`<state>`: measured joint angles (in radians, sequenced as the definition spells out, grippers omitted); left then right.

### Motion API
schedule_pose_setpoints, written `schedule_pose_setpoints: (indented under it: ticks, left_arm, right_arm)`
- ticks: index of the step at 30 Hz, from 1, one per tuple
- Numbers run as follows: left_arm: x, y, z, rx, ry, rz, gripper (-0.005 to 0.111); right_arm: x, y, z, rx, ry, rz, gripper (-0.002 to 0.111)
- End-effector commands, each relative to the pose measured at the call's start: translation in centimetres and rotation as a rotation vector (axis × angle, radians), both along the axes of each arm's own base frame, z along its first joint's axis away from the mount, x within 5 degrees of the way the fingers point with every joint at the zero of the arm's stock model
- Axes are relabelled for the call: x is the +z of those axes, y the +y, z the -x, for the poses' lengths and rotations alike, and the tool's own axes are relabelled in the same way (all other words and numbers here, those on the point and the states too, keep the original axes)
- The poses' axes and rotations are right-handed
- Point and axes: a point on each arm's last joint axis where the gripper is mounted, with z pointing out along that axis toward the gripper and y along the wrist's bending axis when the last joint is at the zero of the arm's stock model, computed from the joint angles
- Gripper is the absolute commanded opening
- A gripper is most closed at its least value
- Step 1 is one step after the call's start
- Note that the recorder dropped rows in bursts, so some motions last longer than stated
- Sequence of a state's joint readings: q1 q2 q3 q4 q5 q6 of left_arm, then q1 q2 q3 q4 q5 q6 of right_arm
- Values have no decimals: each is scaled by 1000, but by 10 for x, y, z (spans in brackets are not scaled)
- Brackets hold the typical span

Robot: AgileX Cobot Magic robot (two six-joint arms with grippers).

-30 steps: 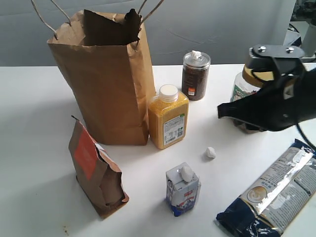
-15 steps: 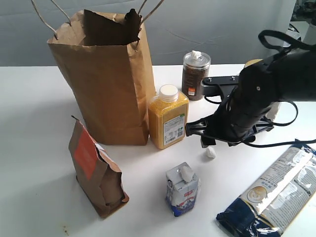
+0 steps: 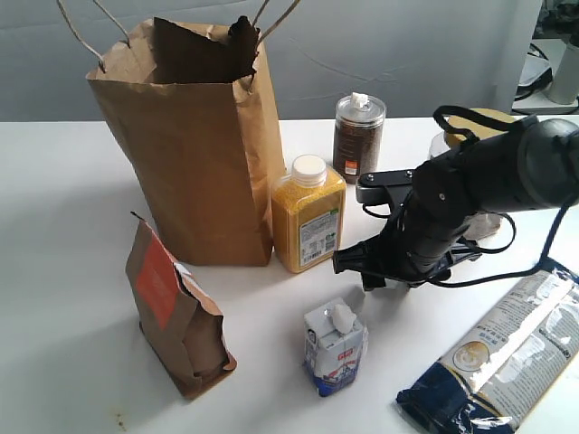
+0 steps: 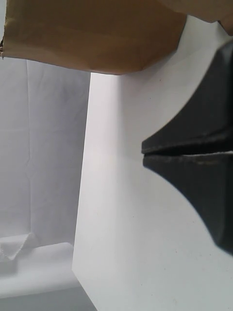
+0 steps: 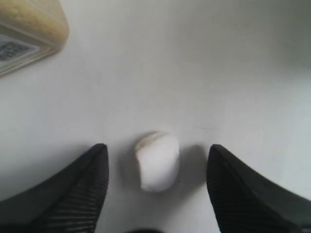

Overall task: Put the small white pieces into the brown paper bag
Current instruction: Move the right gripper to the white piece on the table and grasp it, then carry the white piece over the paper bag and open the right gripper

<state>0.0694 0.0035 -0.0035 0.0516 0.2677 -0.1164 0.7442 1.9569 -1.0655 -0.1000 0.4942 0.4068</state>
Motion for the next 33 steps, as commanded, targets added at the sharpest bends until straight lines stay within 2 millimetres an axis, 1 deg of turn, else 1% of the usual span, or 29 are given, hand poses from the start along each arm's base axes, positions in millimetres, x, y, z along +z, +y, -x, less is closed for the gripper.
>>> schedule_pose_setpoints:
  ticks: [1, 7, 9, 10, 12, 16, 18, 21, 22, 23, 24, 25, 26, 27, 28, 29, 30, 33]
  left_arm:
    - [-1, 0, 0, -4, -3, 11, 0]
    - [-1, 0, 0, -4, -3, 11, 0]
    - [-1, 0, 0, -4, -3, 11, 0]
    - [-1, 0, 0, -4, -3, 11, 0]
    - [-1, 0, 0, -4, -3, 11, 0]
    - [-1, 0, 0, -4, -3, 11, 0]
    - [-1, 0, 0, -4, -3, 11, 0]
    - [-1, 0, 0, -4, -3, 11, 0]
    - [-1, 0, 0, -4, -3, 11, 0]
    - [-1, 0, 0, -4, -3, 11, 0]
    - [-1, 0, 0, -4, -3, 11, 0]
    - [-1, 0, 0, -4, -3, 11, 0]
    - [-1, 0, 0, -4, -3, 11, 0]
    - [-1, 0, 0, -4, -3, 11, 0]
    - [-1, 0, 0, -4, -3, 11, 0]
    - [-1, 0, 0, -4, -3, 11, 0]
    - [-1, 0, 0, -4, -3, 11, 0]
    - [-1, 0, 0, -4, -3, 11, 0]
  right_arm:
    - [-4, 3, -2, 10, -9, 0, 41]
    - [-4, 2, -2, 10, -7, 3, 10]
    - [-4, 2, -2, 10, -7, 3, 2]
    - [-4, 2, -2, 9, -4, 6, 0]
    - [-2, 2, -1, 9, -6, 4, 0]
    - [13, 0, 2, 13, -36, -23, 0]
    - [25, -2, 4, 27, -66, -36, 0]
    - [52, -10, 10, 41, -128, -72, 0]
    - [73, -11, 19, 67, -188, -116, 0]
    - [82, -11, 23, 84, -221, -138, 0]
    - [105, -10, 33, 117, -289, -193, 0]
    - [113, -10, 36, 131, -311, -207, 0]
    - [132, -8, 46, 155, -362, -263, 0]
    - [138, -7, 49, 166, -381, -286, 0]
    - [153, -3, 58, 192, -428, -351, 0]
    - [157, 0, 62, 208, -443, -374, 0]
    - [165, 7, 69, 227, -471, -444, 0]
    - [178, 26, 79, 269, -548, -616, 0]
